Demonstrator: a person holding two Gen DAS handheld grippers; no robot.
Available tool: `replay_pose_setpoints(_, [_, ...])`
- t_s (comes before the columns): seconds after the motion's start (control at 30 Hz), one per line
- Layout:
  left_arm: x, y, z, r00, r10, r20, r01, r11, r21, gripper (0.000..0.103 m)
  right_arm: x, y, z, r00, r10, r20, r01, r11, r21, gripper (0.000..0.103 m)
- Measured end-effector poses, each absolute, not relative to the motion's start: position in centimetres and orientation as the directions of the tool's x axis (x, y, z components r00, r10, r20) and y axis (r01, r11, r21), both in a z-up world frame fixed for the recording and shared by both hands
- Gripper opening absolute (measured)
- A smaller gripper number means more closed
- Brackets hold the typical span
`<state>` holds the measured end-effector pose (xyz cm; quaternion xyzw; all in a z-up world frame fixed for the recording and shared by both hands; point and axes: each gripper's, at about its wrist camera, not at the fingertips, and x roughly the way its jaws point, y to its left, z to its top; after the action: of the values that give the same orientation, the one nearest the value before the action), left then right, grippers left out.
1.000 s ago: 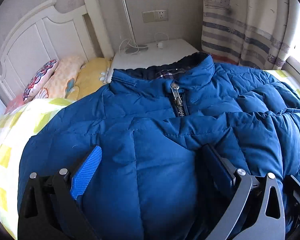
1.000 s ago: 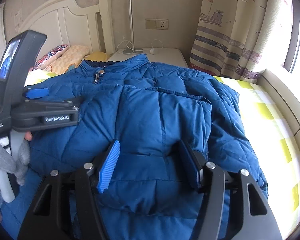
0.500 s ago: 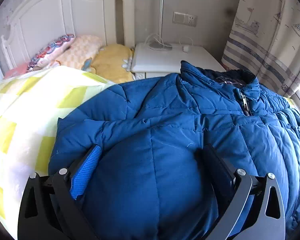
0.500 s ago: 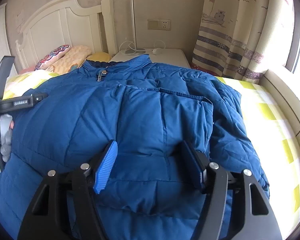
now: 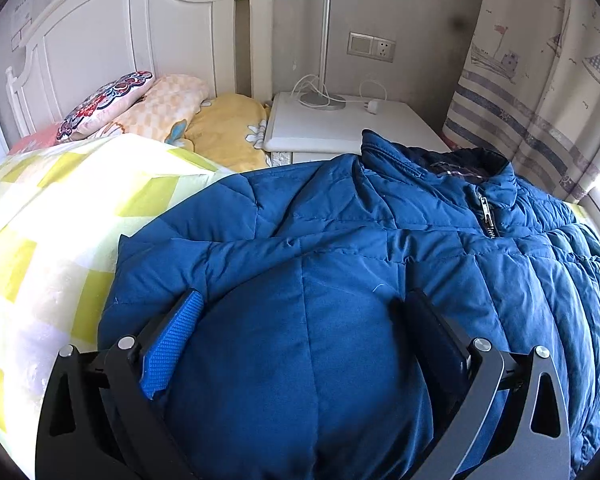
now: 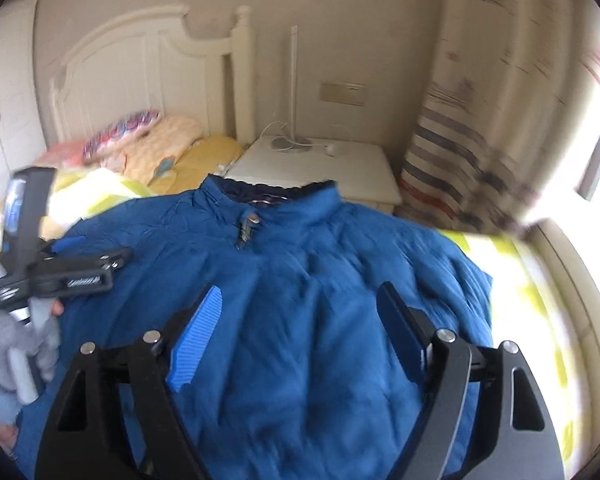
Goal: Fold large clothes
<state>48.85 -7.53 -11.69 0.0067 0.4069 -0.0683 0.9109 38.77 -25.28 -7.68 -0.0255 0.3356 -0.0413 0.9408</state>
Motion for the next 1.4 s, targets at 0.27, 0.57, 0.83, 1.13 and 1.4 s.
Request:
replay_pose_setpoints(0.27, [48.8, -7.4, -11.7, 0.665, -0.12, -0.737, 0.13, 0.991, -0.045, 0.099, 42.9, -25.4, -13.3, 0.676, -0.05, -0.736, 0.012, 0.998, -0.058, 0.086])
replay_pose_setpoints(0.57, [48.9, -7.3, -11.7, 0.662, -0.118, -0.74, 0.13, 0.991, -0.042, 0.099, 38.1, -30.5, -9.3, 0.728, -0.108, -0.677, 0.14, 0.99, -0.008, 0.089])
replay_pose_setpoints(0.83, [48.8, -7.2, -11.7, 0.667, -0.11, -0.737, 0.128, 0.991, -0.032, 0.099, 39.4, -31.1, -13.3, 0.669, -0.146, -0.728, 0.138, 0.988, -0.072, 0.093])
replay_pose_setpoints(1.13, [49.1, -6.9, -11.8, 0.664, -0.122, -0.737, 0.123, 0.991, -0.053, 0.099, 39.7, -31.6, -13.8, 0.656, -0.139, -0.742, 0.148, 0.988, -0.054, 0.096])
replay_pose_setpoints(1.4, [47.0, -8.0, -9.7, 0.618, -0.029, -0.786, 0.081, 0.996, 0.027, 0.099, 38.8, -32.1, -12.9, 0.619, -0.089, -0.781, 0.129, 0.992, -0.011, 0.096])
